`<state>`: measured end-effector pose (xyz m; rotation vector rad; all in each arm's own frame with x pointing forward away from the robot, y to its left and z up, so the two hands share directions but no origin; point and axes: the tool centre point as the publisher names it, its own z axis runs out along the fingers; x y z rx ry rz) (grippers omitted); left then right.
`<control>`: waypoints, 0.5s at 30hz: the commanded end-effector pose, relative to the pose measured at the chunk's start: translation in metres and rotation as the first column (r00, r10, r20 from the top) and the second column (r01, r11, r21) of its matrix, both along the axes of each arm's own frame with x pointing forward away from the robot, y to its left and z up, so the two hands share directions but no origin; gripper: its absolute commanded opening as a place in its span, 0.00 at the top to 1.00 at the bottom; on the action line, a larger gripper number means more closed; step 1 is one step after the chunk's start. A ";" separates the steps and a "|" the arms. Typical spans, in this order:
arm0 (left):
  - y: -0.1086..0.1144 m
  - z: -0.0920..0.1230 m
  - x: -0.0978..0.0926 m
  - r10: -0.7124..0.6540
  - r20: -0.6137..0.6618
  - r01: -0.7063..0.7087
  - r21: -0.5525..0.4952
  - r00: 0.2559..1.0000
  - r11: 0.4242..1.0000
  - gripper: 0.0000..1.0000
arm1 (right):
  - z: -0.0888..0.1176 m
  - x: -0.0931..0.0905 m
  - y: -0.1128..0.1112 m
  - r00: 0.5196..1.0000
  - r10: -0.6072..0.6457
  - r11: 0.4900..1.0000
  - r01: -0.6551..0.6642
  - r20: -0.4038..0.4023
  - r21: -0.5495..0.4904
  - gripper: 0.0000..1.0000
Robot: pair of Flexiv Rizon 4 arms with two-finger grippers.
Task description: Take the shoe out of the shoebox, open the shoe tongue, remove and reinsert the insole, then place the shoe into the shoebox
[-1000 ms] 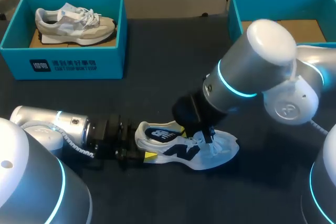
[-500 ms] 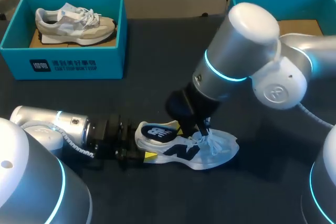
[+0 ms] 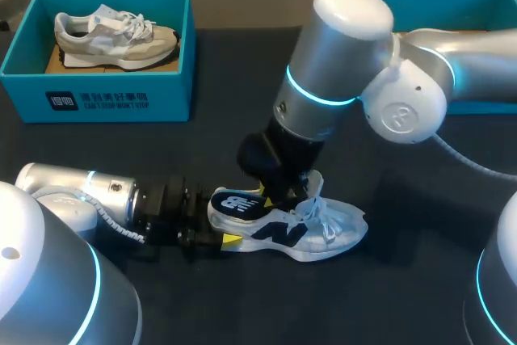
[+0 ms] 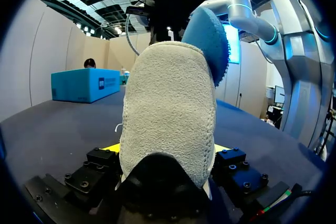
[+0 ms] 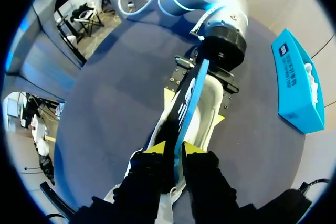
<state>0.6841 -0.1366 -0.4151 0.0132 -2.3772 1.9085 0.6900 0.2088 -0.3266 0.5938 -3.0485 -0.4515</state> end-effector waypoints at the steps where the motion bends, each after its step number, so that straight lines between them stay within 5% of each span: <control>1: -0.001 0.000 0.000 0.003 0.000 -0.003 0.002 1.000 1.000 1.00 | 0.006 -0.003 0.002 1.000 -0.003 1.000 0.003 0.009 -0.012 0.76; 15: -0.001 0.000 0.000 0.003 0.000 -0.003 0.002 1.000 1.000 1.00 | 0.036 -0.006 -0.006 0.990 -0.134 0.989 0.136 0.036 -0.053 0.66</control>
